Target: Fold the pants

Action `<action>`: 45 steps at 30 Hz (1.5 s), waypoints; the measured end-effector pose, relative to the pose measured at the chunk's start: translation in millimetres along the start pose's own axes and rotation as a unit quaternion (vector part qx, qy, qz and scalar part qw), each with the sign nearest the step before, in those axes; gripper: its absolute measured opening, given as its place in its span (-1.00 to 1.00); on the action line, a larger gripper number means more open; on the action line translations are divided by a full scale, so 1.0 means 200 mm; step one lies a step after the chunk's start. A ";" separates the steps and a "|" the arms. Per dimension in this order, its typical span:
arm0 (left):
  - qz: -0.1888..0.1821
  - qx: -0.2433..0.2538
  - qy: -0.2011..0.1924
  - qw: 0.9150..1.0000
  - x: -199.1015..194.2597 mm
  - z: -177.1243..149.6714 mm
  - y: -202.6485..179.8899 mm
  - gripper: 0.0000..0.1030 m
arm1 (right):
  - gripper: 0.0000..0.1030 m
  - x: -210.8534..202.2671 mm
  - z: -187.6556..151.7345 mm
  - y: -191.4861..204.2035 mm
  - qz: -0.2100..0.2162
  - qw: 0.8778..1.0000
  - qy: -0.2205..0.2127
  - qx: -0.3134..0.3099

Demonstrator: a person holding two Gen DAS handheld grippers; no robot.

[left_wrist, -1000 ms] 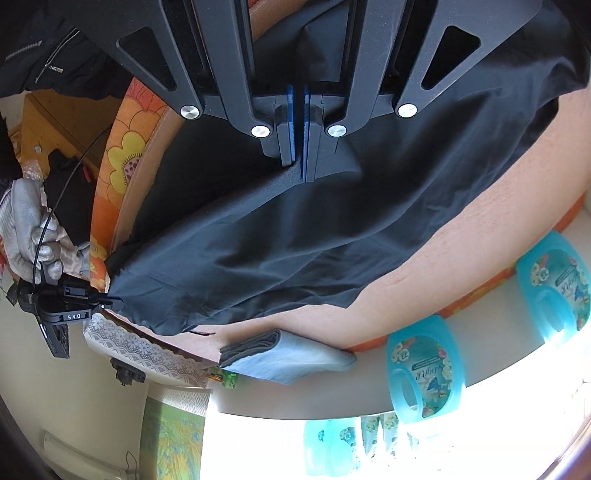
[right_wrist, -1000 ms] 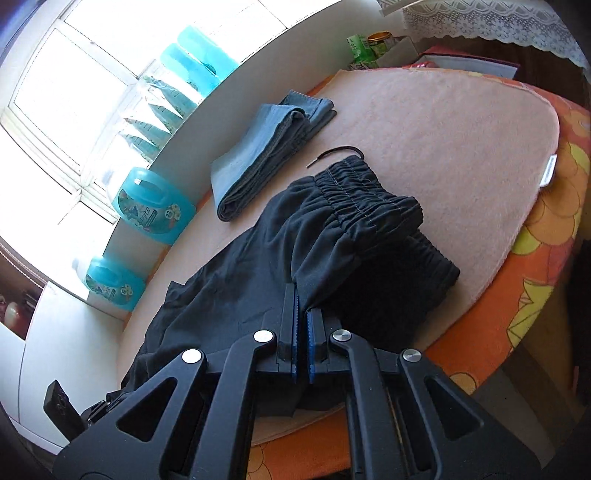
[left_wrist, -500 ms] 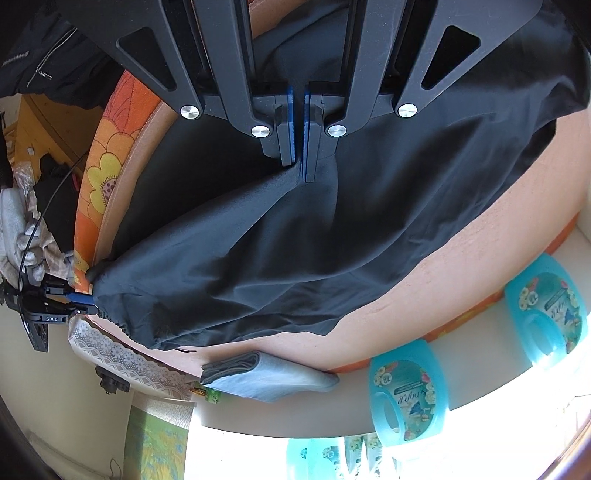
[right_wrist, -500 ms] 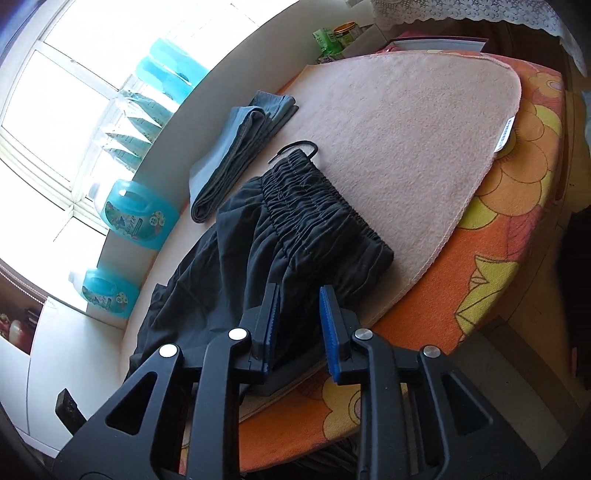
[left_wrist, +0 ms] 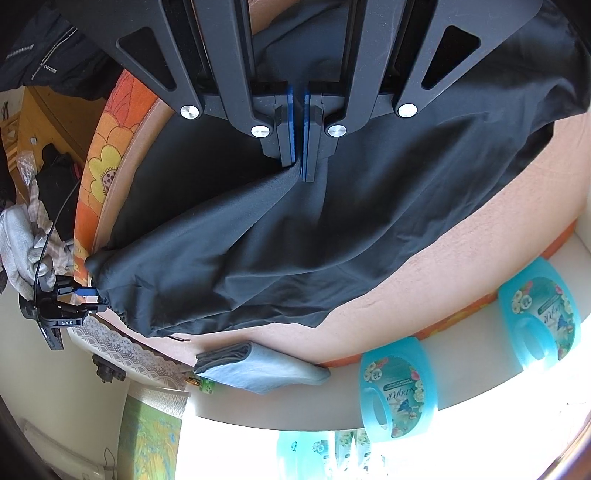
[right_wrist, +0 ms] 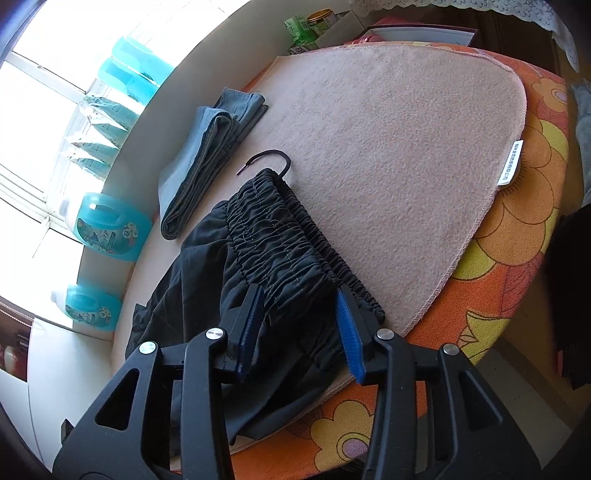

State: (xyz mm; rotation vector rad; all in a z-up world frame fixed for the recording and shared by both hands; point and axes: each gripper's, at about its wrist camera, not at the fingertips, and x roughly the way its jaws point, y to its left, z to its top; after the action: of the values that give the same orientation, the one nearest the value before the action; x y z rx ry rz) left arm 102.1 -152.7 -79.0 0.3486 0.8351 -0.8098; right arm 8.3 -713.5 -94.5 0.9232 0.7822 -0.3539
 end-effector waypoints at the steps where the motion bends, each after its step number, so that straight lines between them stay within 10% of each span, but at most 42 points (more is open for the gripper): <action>1: 0.000 0.000 0.000 1.000 0.00 0.00 0.00 -0.96 | -0.18 0.01 0.01 0.00 0.002 1.000 -0.001 -0.001; 7: 0.001 -0.003 -0.005 1.000 -0.02 -0.01 0.01 -0.96 | -0.70 -0.05 0.02 0.02 0.012 1.000 -0.028 -0.009; 18: -0.003 -0.001 0.009 1.000 -0.03 -0.05 -0.01 -0.96 | -0.72 -0.11 -0.07 -0.03 -0.027 0.999 -0.014 -0.035; 21: -0.004 0.005 0.023 1.000 0.01 -0.08 -0.03 -0.96 | -0.65 -0.10 -0.05 0.03 -0.065 0.994 -0.005 -0.085; 23: -0.006 0.003 0.028 1.000 0.02 -0.10 -0.03 -0.96 | 0.01 -0.10 -0.03 0.07 -0.105 0.987 -0.009 -0.120; 25: -0.007 -0.004 0.028 1.000 0.02 -0.10 -0.02 -0.96 | 0.24 -0.08 -0.01 0.07 -0.124 0.982 -0.003 -0.144; 34: -0.011 -0.012 0.017 1.000 0.00 -0.08 0.01 -0.96 | 0.24 -0.02 0.01 -0.03 -0.069 0.991 0.047 -0.101; 45: -0.016 -0.011 0.007 1.000 -0.03 -0.06 0.00 -0.96 | -0.62 -0.12 -0.04 0.10 -0.031 0.991 0.008 -0.129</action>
State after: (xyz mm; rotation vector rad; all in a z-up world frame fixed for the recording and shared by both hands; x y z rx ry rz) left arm 93.5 -142.9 -81.0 0.3217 0.8634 -0.8290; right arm 0.4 -695.7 -68.1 0.6605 0.8513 -0.2916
